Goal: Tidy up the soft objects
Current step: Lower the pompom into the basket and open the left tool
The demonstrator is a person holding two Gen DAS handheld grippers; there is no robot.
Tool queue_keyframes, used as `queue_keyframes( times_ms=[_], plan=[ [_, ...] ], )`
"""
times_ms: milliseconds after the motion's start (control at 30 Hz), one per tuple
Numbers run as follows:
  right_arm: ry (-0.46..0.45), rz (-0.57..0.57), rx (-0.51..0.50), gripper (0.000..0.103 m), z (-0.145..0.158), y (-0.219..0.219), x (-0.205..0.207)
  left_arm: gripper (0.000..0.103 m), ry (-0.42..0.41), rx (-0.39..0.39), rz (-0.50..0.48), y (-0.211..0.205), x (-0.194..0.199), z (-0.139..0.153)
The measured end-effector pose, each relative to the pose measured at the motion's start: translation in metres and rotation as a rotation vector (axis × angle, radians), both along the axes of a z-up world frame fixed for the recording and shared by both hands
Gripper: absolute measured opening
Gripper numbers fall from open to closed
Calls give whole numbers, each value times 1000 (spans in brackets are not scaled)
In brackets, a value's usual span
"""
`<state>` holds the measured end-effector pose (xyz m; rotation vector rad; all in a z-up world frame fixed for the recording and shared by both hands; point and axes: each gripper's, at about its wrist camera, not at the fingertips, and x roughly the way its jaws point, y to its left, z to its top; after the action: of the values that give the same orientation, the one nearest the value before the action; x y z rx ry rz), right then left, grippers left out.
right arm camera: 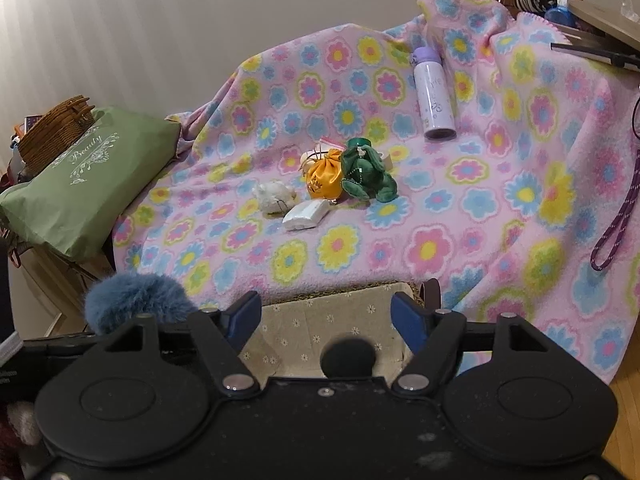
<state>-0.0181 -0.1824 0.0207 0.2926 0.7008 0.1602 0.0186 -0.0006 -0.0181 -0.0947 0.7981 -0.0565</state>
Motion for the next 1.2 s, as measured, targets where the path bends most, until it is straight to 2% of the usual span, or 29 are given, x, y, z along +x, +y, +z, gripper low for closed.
queue_keyframes(
  times_ms=[233,533,1200],
  plan=[
    [3,-6,2,72,-1,-1,0,85,12,4,-3,0,1,-2],
    [3,-8,3,72,-1,-3,-1,94,-45,-1,-3,2,-3,5],
    [12,-9,8,73,-2,-4,-1,94,-13,26,5,1,-2,1]
  ],
)
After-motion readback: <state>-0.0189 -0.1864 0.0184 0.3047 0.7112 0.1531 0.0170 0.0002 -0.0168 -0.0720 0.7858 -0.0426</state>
